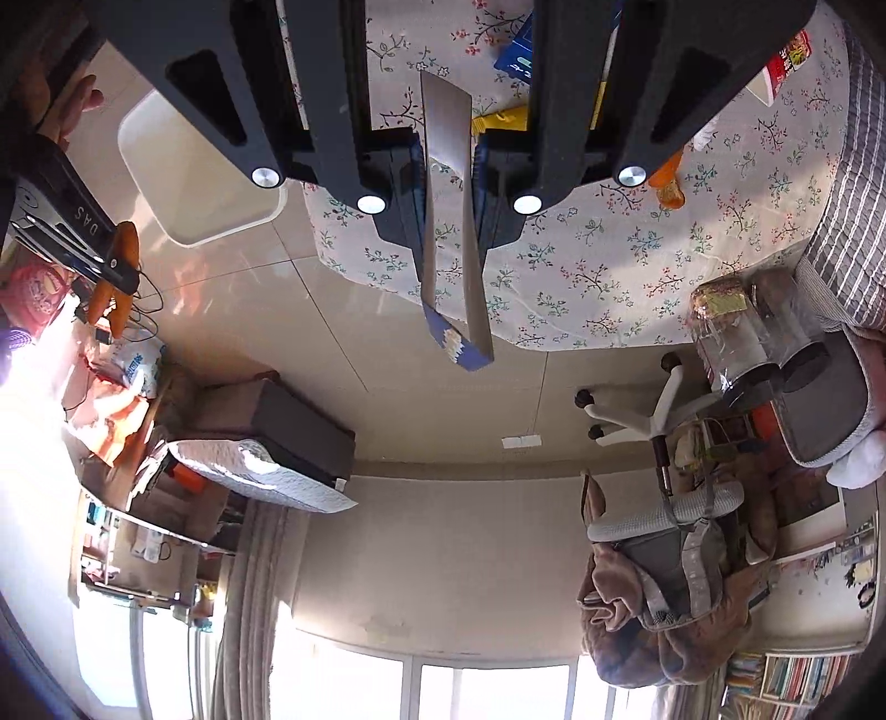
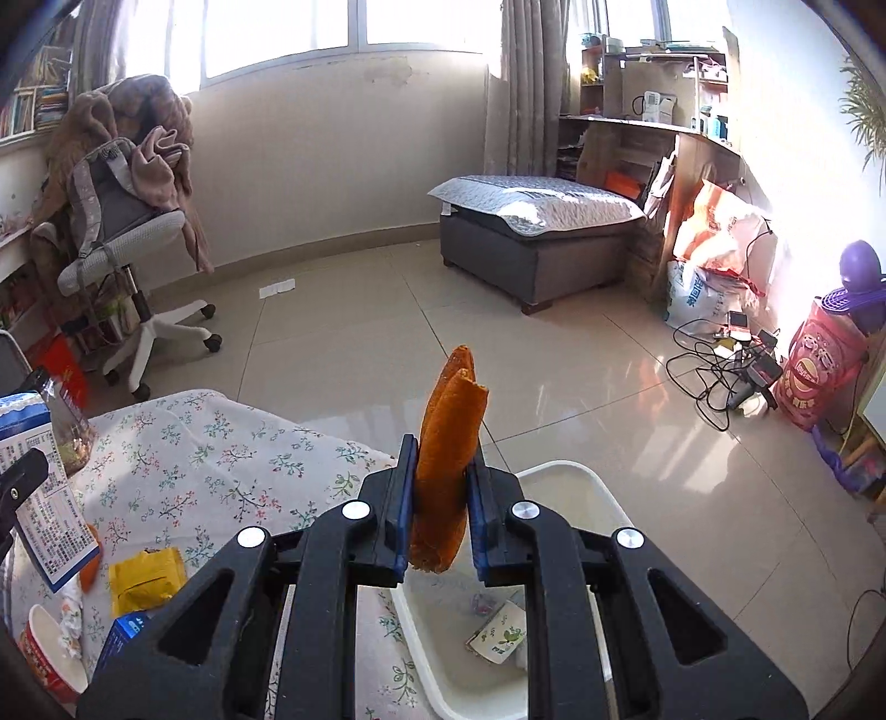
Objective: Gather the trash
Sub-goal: 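Carry the orange peel over the bin and open the right tool while the left holds the strip, then lower the carton strip into the white bin and open the left tool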
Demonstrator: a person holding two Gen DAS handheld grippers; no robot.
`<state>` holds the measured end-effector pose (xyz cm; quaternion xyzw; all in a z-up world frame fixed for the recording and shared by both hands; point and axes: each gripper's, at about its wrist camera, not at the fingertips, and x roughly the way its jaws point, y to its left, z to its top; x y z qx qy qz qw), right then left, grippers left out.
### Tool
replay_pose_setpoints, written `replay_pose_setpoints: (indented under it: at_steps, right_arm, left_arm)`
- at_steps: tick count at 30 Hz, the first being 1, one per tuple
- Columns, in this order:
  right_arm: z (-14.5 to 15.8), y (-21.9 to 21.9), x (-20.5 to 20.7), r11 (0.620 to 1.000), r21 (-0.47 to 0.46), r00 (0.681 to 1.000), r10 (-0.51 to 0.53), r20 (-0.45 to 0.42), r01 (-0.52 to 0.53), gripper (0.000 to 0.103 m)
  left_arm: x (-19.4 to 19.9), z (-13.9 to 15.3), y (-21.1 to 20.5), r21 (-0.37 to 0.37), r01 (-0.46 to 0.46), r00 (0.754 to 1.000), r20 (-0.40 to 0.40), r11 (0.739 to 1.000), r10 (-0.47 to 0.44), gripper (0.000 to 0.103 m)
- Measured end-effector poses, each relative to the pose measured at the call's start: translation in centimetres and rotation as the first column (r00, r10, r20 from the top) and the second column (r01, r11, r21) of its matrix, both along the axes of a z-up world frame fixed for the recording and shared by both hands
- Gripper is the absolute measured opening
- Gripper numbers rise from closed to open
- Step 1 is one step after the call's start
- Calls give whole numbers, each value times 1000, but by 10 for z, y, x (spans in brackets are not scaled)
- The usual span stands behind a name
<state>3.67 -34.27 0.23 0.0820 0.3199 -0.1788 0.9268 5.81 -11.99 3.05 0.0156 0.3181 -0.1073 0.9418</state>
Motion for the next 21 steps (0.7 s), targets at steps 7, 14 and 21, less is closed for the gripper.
replay_pose_setpoints:
  at_steps: [7,14,21]
  right_arm:
    - [-12,-57,-21,987,78,990,-140,-17,141,63]
    - [-4,-93,-51,948,76,949,-313,49,308,95]
    - [-3,-116,-62,915,22,914,-403,40,402,96]
  left_arm:
    - [3,-9,-58,0,97,995,-35,995,-97,13]
    - [7,-18,-121,-44,195,975,-100,980,-199,15]
    - [3,-28,-174,-44,277,950,-136,960,-280,16]
